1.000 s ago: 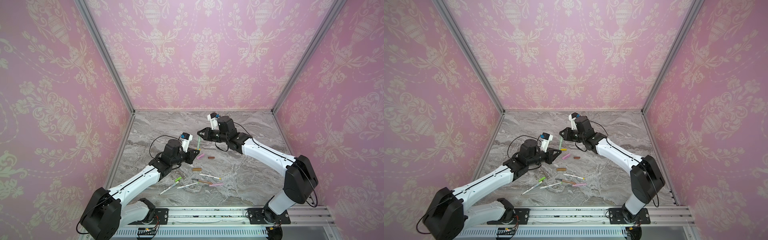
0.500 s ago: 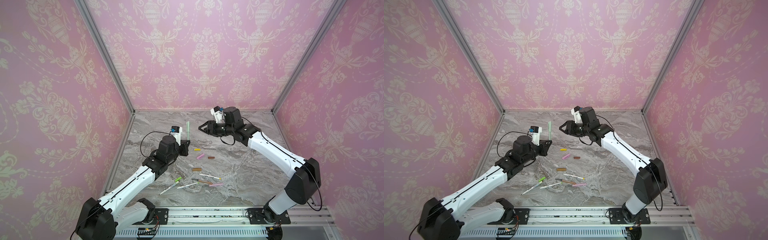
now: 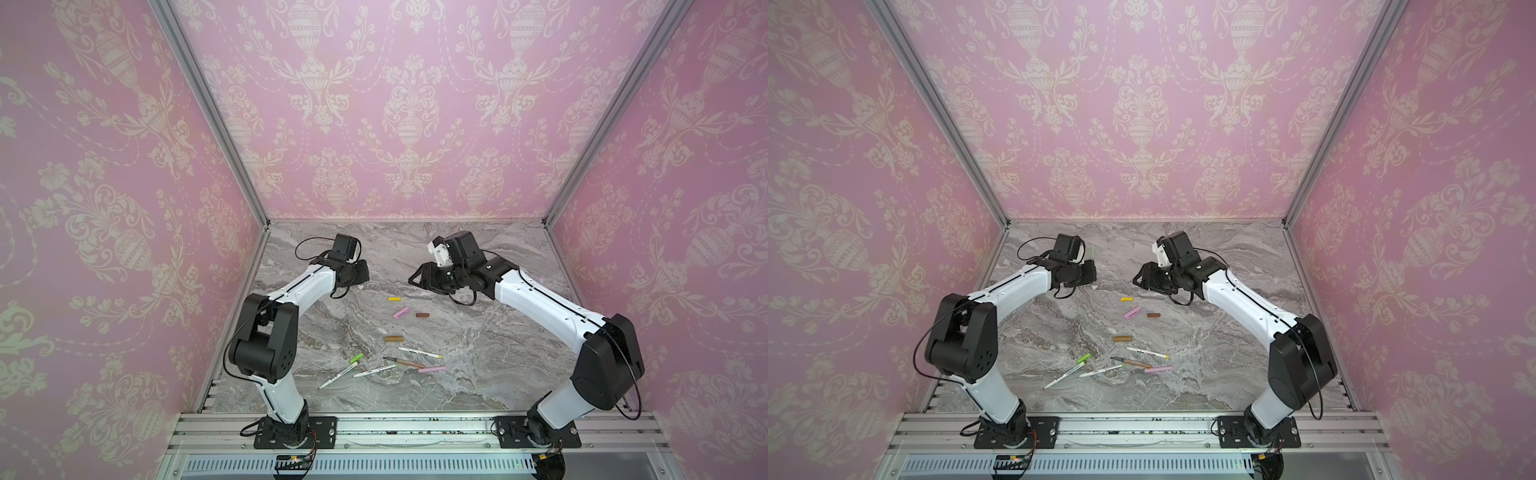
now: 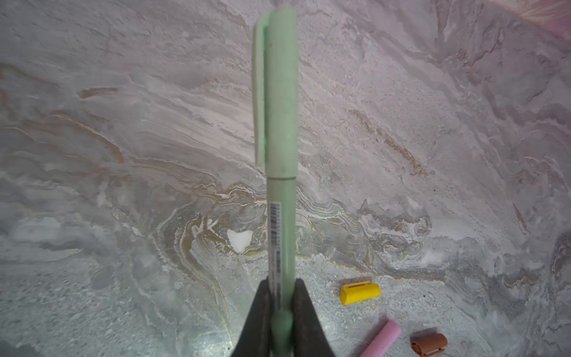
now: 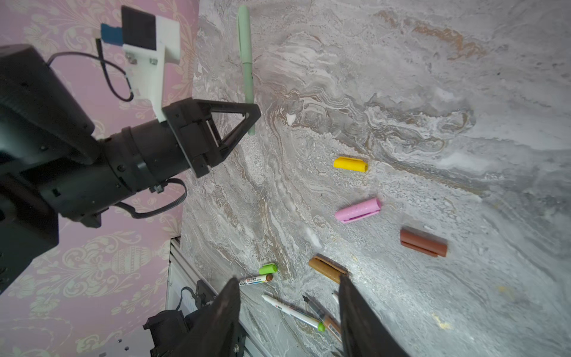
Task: Insert the pens into the pen caps
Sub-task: 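Open right gripper and withdraw while left gripper lowers the capped pen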
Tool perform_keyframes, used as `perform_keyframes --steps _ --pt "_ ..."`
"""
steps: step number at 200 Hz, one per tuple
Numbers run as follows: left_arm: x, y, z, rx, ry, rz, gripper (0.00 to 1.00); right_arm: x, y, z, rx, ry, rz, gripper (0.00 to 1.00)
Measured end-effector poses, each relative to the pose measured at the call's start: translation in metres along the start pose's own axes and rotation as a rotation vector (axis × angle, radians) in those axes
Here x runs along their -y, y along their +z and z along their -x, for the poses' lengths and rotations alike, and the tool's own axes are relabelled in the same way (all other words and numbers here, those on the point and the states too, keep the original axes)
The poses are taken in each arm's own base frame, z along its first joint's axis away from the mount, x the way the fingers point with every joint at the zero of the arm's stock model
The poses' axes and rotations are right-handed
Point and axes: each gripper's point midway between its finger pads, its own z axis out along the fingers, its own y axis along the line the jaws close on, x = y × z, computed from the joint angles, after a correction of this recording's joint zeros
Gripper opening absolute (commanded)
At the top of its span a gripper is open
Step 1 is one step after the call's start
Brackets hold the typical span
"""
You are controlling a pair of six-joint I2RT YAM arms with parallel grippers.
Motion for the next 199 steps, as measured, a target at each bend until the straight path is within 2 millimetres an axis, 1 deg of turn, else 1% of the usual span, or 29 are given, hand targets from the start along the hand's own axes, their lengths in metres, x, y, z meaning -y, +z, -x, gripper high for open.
perform_keyframes --steps 17,34,57,77,95,129,162,199 --pt "-0.003 0.018 -0.005 -0.059 0.012 0.019 0.00 0.003 0.000 -0.001 -0.004 -0.017 -0.013 0.52" --pt "-0.007 0.031 -0.012 -0.109 0.024 0.042 0.00 0.005 0.000 -0.003 -0.008 -0.024 -0.024 0.52" --pt "-0.012 0.040 -0.019 -0.156 0.052 0.071 0.00 0.009 0.004 -0.003 -0.014 -0.047 -0.035 0.52" --pt "-0.010 0.047 -0.021 -0.179 0.083 0.087 0.00 0.014 0.009 -0.003 -0.024 -0.053 -0.045 0.53" --pt "-0.010 0.051 -0.025 -0.196 0.098 0.094 0.00 0.017 0.012 -0.002 -0.028 -0.050 -0.052 0.53" --pt "-0.013 0.057 -0.032 -0.219 0.098 0.102 0.04 0.018 0.010 0.002 -0.021 -0.050 -0.052 0.53" --pt "-0.012 0.058 -0.031 -0.212 0.099 0.099 0.12 0.016 0.009 0.004 -0.017 -0.052 -0.049 0.53" --pt "-0.011 0.060 -0.028 -0.192 0.099 0.090 0.24 0.017 0.005 0.002 -0.019 -0.049 -0.060 0.53"
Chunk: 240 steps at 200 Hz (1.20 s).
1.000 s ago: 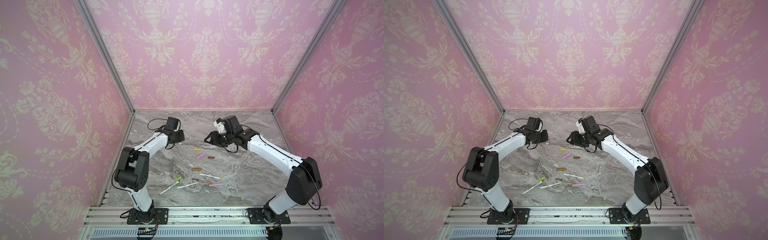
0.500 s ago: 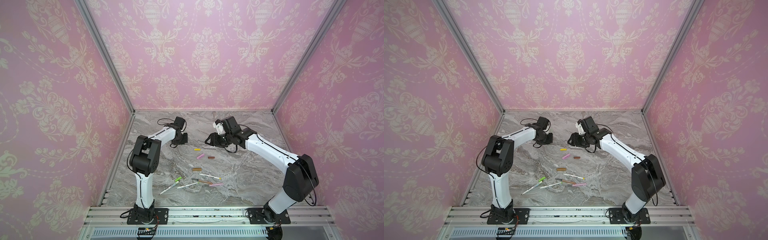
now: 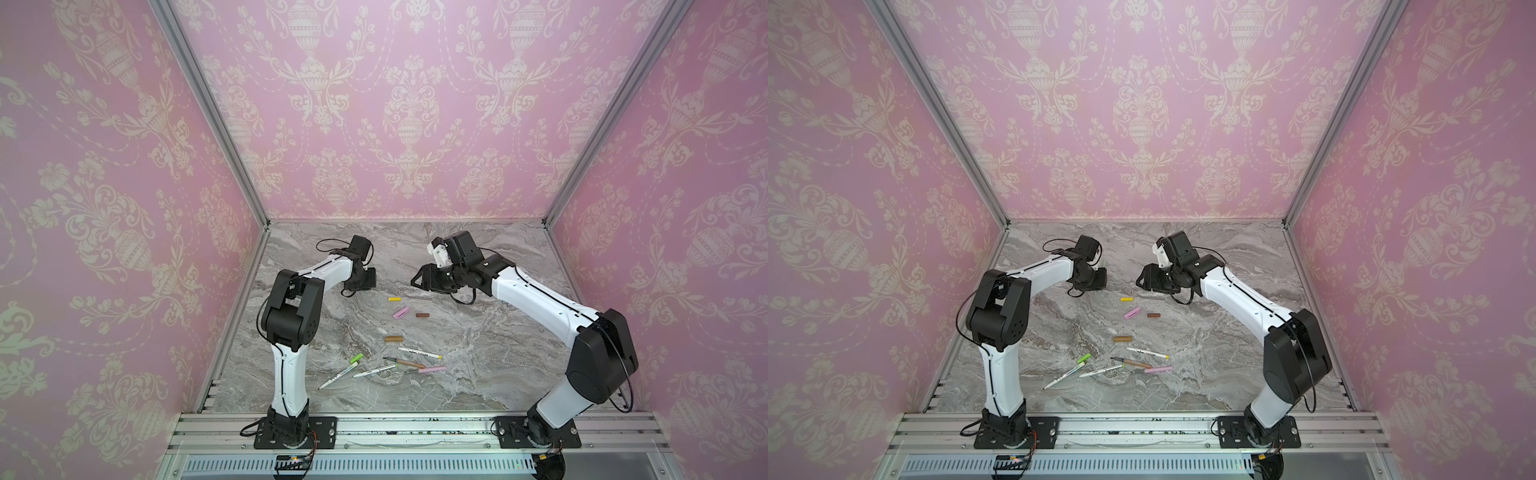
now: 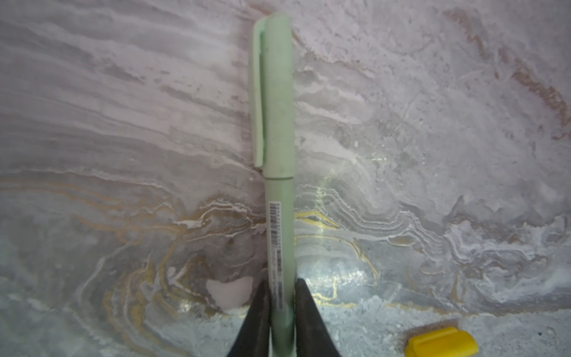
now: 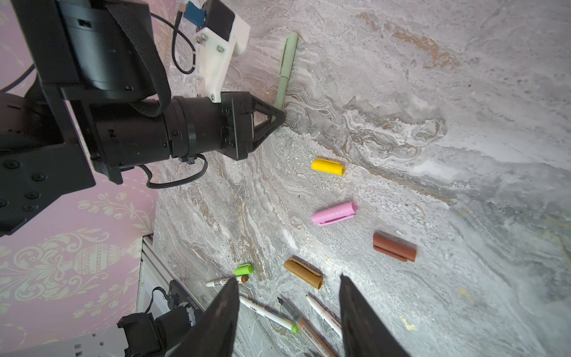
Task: Insert the pens into the pen caps
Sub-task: 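Open right gripper and withdraw while left gripper lowers the capped pen, then release the capped pen onto the table with left gripper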
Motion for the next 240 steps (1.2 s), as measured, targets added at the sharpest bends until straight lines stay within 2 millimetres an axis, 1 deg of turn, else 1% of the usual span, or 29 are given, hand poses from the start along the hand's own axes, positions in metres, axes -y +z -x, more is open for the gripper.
perform_keyframes --steps 22,42,54,67,82,98,113,127,131,132,140,153,167,183,200,221,240 --pt "0.001 -0.002 0.000 0.019 -0.004 -0.008 0.32 -0.003 -0.013 0.001 0.018 -0.004 -0.004 0.54" --pt "-0.001 -0.006 -0.007 0.022 -0.008 -0.009 0.37 -0.012 -0.030 0.003 0.054 -0.008 0.012 0.54" --pt "-0.002 -0.014 -0.011 0.029 -0.013 -0.012 0.40 -0.018 -0.044 0.005 0.082 -0.010 0.029 0.54" --pt "0.000 -0.028 -0.014 0.052 -0.019 -0.029 0.45 -0.025 -0.058 0.004 0.110 -0.009 0.046 0.55" --pt "0.004 -0.053 -0.014 0.103 -0.020 -0.066 0.50 -0.028 -0.069 -0.002 0.122 -0.012 0.058 0.54" --pt "0.014 -0.092 -0.012 0.190 -0.016 -0.129 0.59 -0.026 -0.070 -0.017 0.093 -0.011 0.043 0.55" --pt "0.022 -0.133 -0.014 0.287 -0.013 -0.199 0.71 -0.022 -0.060 -0.038 0.026 -0.026 0.000 0.55" --pt "0.027 -0.168 -0.022 0.368 -0.022 -0.266 0.82 -0.016 -0.049 -0.062 -0.051 -0.059 -0.057 0.55" --pt "0.028 -0.173 -0.024 0.381 -0.028 -0.278 0.83 -0.015 -0.047 -0.068 -0.071 -0.068 -0.074 0.55" --pt "0.028 -0.179 -0.026 0.393 -0.024 -0.288 0.83 -0.014 -0.045 -0.070 -0.080 -0.074 -0.079 0.55" --pt "0.030 -0.192 -0.034 0.422 -0.032 -0.326 0.85 -0.011 -0.040 -0.084 -0.126 -0.103 -0.113 0.55" --pt "0.031 -0.207 -0.052 0.447 -0.045 -0.383 0.87 -0.006 -0.033 -0.103 -0.192 -0.153 -0.155 0.55" --pt "0.030 -0.212 -0.071 0.450 -0.070 -0.431 0.88 -0.001 -0.027 -0.118 -0.249 -0.215 -0.188 0.55" --pt "0.025 -0.205 -0.098 0.419 -0.111 -0.463 0.88 0.008 -0.021 -0.126 -0.287 -0.273 -0.226 0.53" --pt "0.020 -0.199 -0.117 0.382 -0.154 -0.484 0.88 0.020 -0.013 -0.133 -0.321 -0.332 -0.270 0.51" --pt "0.019 -0.198 -0.127 0.373 -0.194 -0.509 0.89 0.035 0.000 -0.144 -0.375 -0.406 -0.317 0.50" --pt "0.019 -0.201 -0.129 0.381 -0.221 -0.526 0.91 0.043 0.012 -0.153 -0.419 -0.478 -0.347 0.50"
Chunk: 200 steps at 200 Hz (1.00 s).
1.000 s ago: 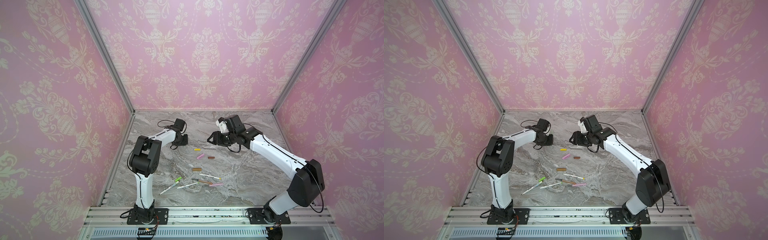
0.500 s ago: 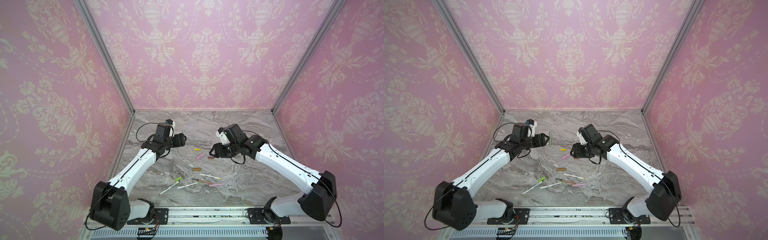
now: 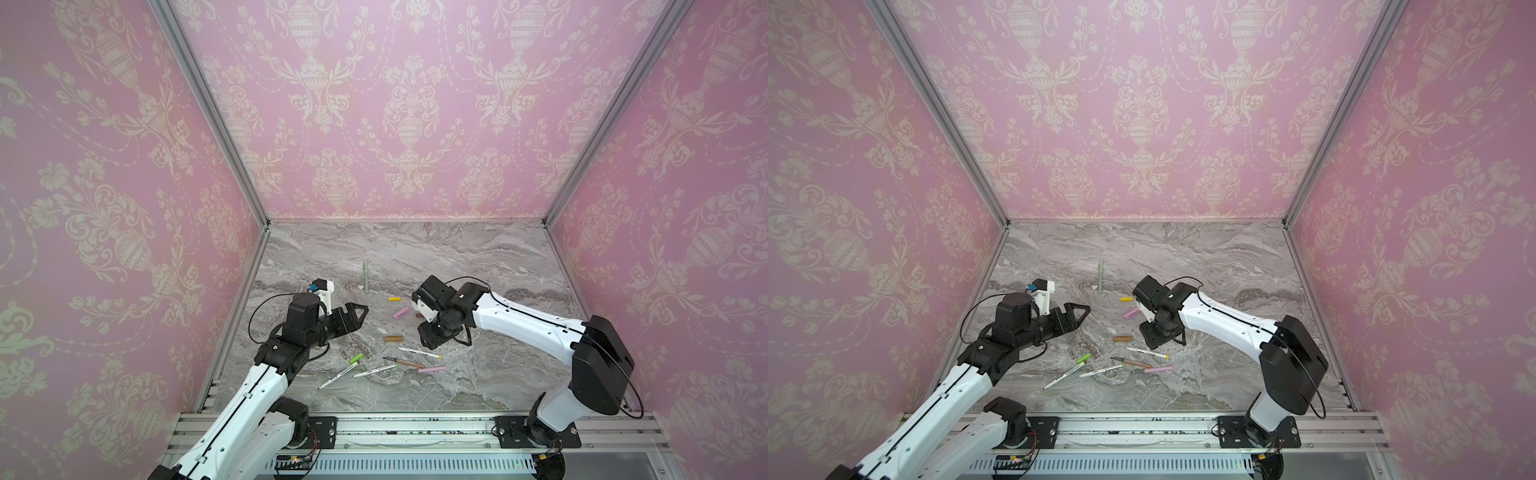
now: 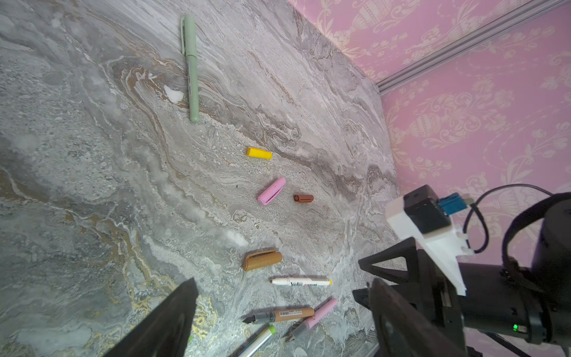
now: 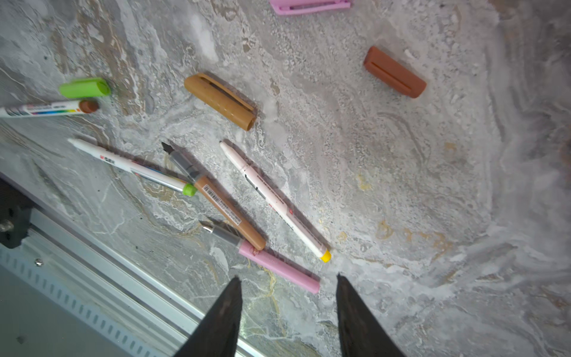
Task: Insert the pens into the pen caps
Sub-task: 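Release the capped pen onto the table with left gripper, then lower the right gripper onto the white pen and grasp it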
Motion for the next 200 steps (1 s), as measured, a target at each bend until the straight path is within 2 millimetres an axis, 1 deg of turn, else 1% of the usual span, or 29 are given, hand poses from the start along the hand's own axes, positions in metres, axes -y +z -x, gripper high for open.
perform_keyframes --steps 36,74,102,145,164,200 --pt "0.004 0.006 0.003 0.002 -0.024 -0.025 0.91 -0.010 0.026 -0.003 -0.043 -0.127 -0.023 0.48" --pt "0.005 0.011 0.004 -0.005 -0.034 -0.038 0.92 -0.014 0.055 -0.008 -0.104 -0.191 -0.038 0.46" --pt "0.003 0.012 0.003 -0.006 -0.040 -0.037 0.92 -0.016 0.072 -0.011 -0.142 -0.224 -0.057 0.43" --pt "-0.002 0.014 0.000 -0.009 -0.048 -0.029 0.92 -0.016 0.076 -0.008 -0.146 -0.264 -0.093 0.37" --pt "-0.003 0.014 0.000 -0.007 -0.050 -0.028 0.92 -0.014 0.077 -0.007 -0.147 -0.273 -0.108 0.32" --pt "-0.003 0.014 0.000 -0.007 -0.050 -0.028 0.92 -0.013 0.078 -0.004 -0.148 -0.302 -0.115 0.26"
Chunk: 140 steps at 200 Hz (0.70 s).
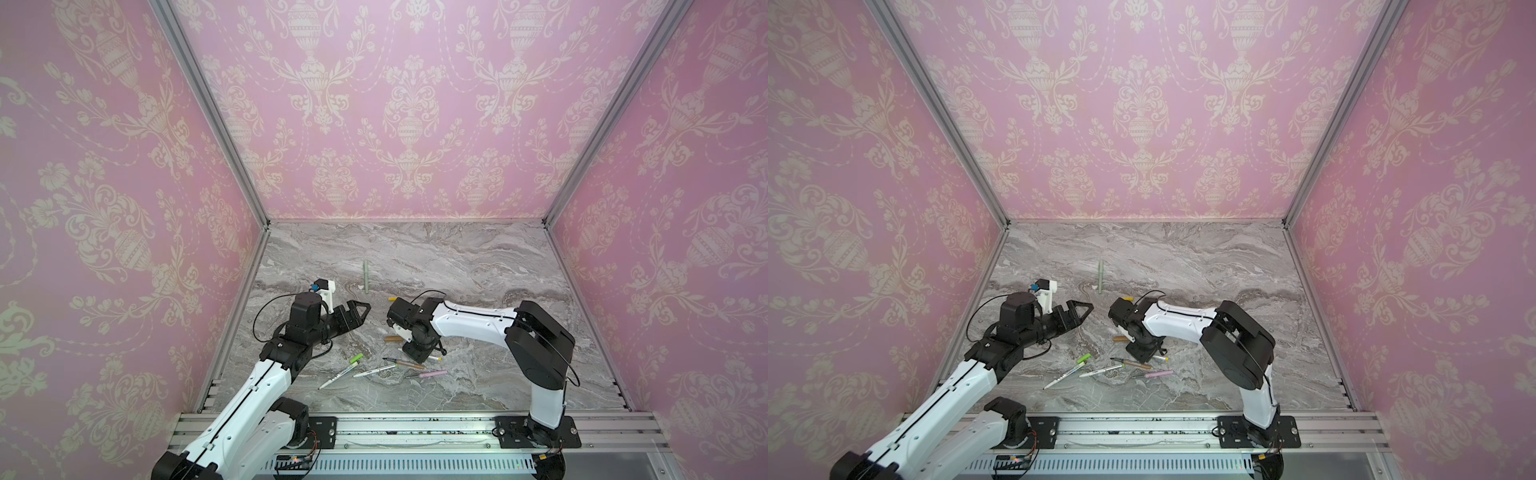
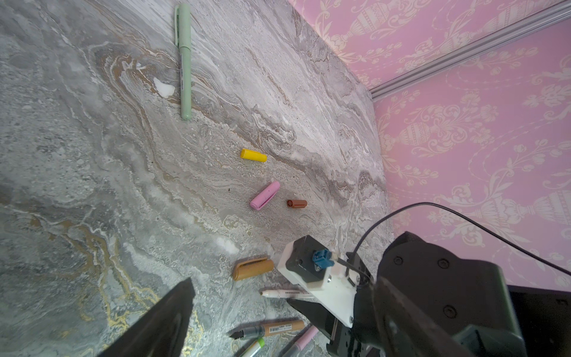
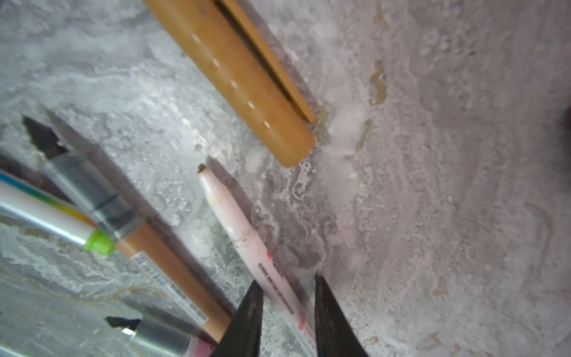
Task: Insert the pens into the pen caps
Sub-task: 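Lower the right gripper onto the white pen and grasp it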
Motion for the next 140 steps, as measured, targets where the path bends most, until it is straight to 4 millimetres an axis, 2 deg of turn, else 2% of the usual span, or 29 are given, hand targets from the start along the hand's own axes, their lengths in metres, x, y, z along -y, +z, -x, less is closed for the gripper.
perform_keyframes --steps 80,107,140 --pt "0.000 0.000 -0.001 -0.003 -0.001 -0.001 0.93 0.002 0.000 0.007 0.014 -0.056 -0.016 0.09" --pt "0.000 0.000 -0.001 -0.004 -0.001 -0.001 0.93 0.003 0.000 0.008 0.020 -0.076 -0.034 0.06" --pt "0.007 -0.007 0.002 0.020 0.012 -0.024 0.92 0.012 -0.002 0.012 0.056 -0.082 -0.085 0.00"
